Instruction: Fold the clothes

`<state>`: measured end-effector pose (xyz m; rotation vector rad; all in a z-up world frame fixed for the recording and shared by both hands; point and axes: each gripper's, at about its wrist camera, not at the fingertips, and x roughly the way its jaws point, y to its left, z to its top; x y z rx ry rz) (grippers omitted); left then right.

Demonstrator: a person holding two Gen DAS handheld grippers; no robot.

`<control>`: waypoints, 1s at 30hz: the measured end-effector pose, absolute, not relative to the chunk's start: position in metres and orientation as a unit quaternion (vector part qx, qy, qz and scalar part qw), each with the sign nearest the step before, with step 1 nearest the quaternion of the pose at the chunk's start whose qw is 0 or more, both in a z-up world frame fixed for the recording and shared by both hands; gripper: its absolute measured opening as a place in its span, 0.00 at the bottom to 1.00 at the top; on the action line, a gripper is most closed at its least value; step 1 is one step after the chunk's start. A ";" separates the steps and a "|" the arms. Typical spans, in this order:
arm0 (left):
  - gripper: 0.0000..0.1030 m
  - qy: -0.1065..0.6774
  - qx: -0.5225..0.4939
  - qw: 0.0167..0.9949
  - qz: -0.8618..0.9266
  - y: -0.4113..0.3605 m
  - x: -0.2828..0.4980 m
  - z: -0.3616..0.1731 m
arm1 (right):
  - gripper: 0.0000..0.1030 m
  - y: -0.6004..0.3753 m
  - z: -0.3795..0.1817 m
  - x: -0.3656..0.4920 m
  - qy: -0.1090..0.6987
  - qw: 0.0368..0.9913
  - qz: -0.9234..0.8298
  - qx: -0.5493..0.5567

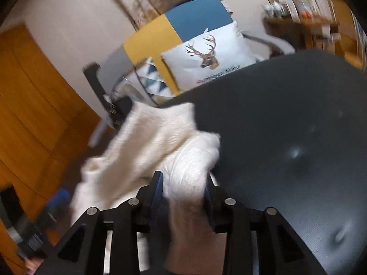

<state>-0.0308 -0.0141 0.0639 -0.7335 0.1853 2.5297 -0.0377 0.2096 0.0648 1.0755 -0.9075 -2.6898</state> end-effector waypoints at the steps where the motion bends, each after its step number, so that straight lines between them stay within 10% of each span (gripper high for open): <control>1: 0.80 0.099 -0.261 0.248 0.928 -0.005 -0.023 0.061 | 0.38 0.207 0.066 -0.036 -0.305 0.062 -0.882 0.355; 8: 0.79 0.218 -0.279 0.185 0.917 0.043 -0.037 0.030 | 0.39 0.172 0.072 -0.034 -0.283 0.109 -0.878 0.369; 11: 0.38 0.122 -0.325 0.214 0.913 0.025 -0.060 0.032 | 0.39 0.160 0.074 -0.031 -0.253 0.107 -0.885 0.375; 14: 0.26 0.081 -0.335 0.203 0.917 0.010 -0.073 0.041 | 0.39 0.157 0.075 -0.031 -0.223 0.092 -0.895 0.376; 30: 0.12 0.083 -0.349 0.127 0.925 -0.054 -0.164 0.072 | 0.39 0.127 0.048 -0.057 -0.053 0.037 -0.913 0.404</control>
